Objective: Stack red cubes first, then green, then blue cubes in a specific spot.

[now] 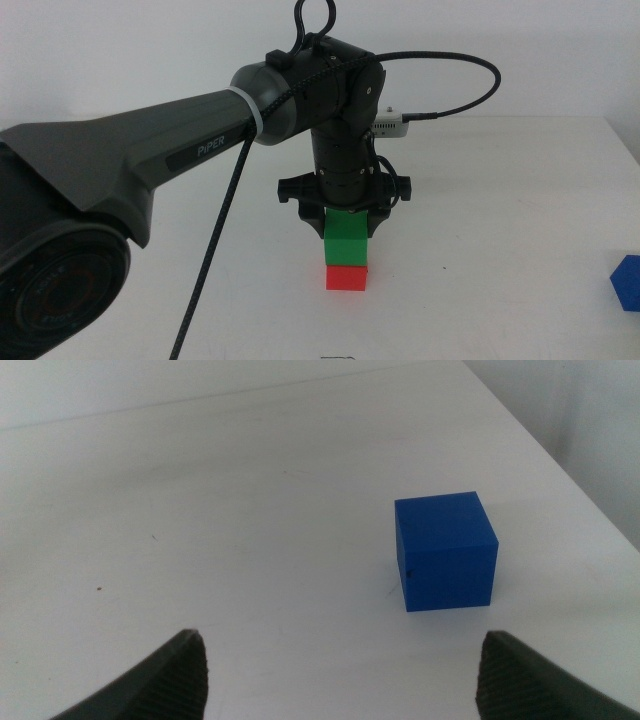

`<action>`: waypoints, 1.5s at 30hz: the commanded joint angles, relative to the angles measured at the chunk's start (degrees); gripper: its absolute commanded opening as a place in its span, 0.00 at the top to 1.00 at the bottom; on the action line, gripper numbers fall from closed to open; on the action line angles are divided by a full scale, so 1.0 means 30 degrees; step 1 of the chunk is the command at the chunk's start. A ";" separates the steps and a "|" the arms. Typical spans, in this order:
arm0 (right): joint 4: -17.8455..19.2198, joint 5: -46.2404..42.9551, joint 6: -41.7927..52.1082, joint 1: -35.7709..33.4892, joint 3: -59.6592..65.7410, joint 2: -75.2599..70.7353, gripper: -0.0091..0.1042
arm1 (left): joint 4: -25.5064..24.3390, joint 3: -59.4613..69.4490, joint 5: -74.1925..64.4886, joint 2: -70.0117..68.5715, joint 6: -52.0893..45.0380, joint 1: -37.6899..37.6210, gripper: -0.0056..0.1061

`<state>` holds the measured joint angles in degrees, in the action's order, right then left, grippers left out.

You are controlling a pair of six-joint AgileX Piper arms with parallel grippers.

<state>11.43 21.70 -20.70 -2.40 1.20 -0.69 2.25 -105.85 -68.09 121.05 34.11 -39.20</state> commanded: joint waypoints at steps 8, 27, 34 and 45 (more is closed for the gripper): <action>0.0330 -0.1133 0.0224 0.0138 -0.0088 -0.0281 0.27 | -0.0046 -0.0502 0.0446 -0.1061 -0.0629 -0.0040 0.11; 0.0330 -0.1133 0.0224 0.0138 -0.0088 -0.0281 0.27 | -0.2386 -0.0502 -0.1890 -0.6784 -0.2577 -0.0016 0.11; 0.0330 -0.1133 0.0224 0.0138 -0.0088 -0.0281 0.27 | -0.3468 -0.0378 -0.2337 -1.0490 -0.7700 -0.0016 0.11; 0.0330 -0.1133 0.0224 0.0138 -0.0088 -0.0281 0.27 | 0.7319 0.1408 -0.2387 -1.5283 -1.8217 0.5783 0.11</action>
<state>11.43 21.70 -20.70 -2.40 1.20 -0.69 17.34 -102.24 -72.38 79.02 -17.03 -24.35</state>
